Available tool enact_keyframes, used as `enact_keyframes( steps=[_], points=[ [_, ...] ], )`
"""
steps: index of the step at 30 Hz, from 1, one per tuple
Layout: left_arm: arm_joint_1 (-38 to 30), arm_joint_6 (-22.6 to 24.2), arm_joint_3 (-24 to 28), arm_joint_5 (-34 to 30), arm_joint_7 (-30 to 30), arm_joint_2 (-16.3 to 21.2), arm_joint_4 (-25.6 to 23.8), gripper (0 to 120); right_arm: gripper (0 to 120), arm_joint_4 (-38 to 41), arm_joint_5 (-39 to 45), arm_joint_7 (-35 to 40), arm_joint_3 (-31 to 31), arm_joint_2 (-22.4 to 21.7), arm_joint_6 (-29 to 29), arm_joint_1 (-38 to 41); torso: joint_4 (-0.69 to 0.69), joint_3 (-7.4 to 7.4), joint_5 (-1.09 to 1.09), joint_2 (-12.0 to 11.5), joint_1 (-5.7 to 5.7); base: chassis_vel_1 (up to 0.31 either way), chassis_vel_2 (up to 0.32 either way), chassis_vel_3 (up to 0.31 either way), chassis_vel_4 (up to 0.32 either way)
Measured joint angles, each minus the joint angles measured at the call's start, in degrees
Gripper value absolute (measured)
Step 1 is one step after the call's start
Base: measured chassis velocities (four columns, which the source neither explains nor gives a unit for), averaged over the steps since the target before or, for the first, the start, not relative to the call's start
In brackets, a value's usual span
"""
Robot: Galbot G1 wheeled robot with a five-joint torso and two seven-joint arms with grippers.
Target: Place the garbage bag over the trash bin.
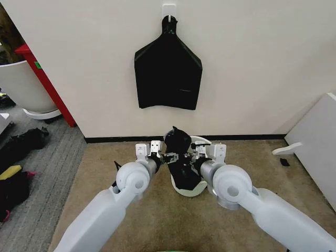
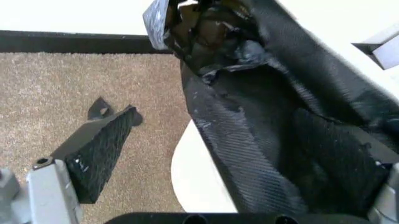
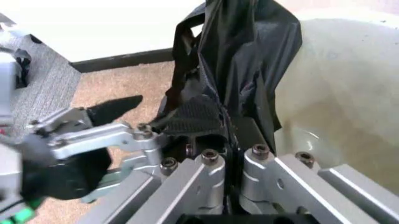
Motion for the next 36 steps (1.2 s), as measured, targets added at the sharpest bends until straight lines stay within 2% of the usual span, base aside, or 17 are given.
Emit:
enact_keyframes(
  steps=[20,36],
  points=[
    [-2.1,0.3,2.4,2.0,0.5,-1.7,3.1,100,0,1.5,1.3,0.0,0.8,-0.4,0.2,-0.1,0.0,0.0,-0.01,0.0,0.0,0.0,0.0,0.0,0.0],
    [-1.5,0.3,2.1,4.4,0.7,-1.8,5.8,100,0,1.6,2.6,0.3,2.6,-0.8,0.4,-0.3,0.0,0.0,-0.01,0.0,0.0,0.0,0.0,0.0,0.0]
  ],
)
